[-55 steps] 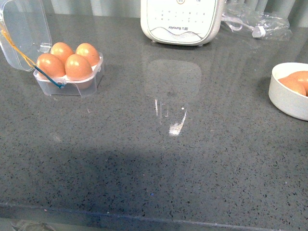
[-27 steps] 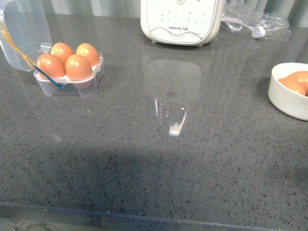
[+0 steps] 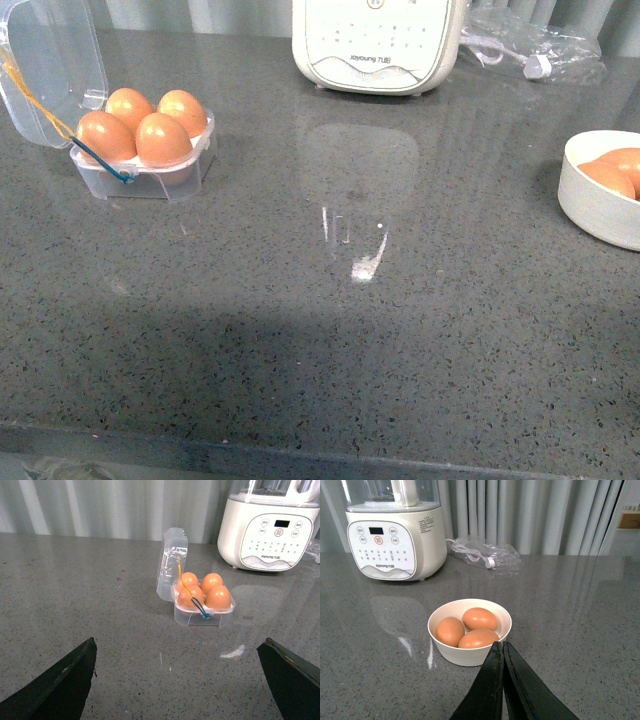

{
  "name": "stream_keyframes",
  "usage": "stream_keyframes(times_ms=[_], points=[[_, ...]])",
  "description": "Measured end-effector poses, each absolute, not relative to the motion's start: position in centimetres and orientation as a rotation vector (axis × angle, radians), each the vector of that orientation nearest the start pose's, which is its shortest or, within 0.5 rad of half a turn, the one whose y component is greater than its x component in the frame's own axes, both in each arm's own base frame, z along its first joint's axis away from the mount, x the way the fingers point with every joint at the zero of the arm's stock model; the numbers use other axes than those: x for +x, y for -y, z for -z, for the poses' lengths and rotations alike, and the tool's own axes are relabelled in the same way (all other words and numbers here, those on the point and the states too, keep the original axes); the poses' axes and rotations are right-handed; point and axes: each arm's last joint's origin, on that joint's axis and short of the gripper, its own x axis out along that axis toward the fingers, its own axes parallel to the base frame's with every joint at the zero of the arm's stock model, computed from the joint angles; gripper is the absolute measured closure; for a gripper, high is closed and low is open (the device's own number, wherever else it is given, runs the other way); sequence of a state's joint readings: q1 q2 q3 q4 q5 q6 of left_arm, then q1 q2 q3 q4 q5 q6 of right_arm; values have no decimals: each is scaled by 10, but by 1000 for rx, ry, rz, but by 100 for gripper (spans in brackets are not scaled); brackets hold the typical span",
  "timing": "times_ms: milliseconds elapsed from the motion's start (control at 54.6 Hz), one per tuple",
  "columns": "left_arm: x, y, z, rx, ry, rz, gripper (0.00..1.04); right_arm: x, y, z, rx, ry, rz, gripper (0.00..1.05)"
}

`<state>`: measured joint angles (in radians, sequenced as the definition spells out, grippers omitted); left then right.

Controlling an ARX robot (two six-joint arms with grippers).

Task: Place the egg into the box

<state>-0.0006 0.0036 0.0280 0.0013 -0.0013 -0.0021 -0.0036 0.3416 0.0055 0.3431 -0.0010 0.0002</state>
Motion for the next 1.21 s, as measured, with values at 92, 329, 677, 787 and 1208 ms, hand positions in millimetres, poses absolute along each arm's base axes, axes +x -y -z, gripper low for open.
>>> stream_keyframes(times_ms=[92, 329, 677, 787, 1208], points=[[96, 0, -173, -2, 26, 0, 7, 117, 0, -169, 0, 8, 3, 102], [96, 0, -173, -2, 26, 0, 7, 112, 0, -168, 0, 8, 3, 102], [96, 0, -173, -2, 26, 0, 7, 101, 0, -163, 0, -28, 2, 102], [96, 0, -173, -2, 26, 0, 7, 98, 0, -166, 0, 4, 2, 102], [96, 0, -173, -2, 26, 0, 7, 98, 0, -165, -1, 3, 2, 57]])
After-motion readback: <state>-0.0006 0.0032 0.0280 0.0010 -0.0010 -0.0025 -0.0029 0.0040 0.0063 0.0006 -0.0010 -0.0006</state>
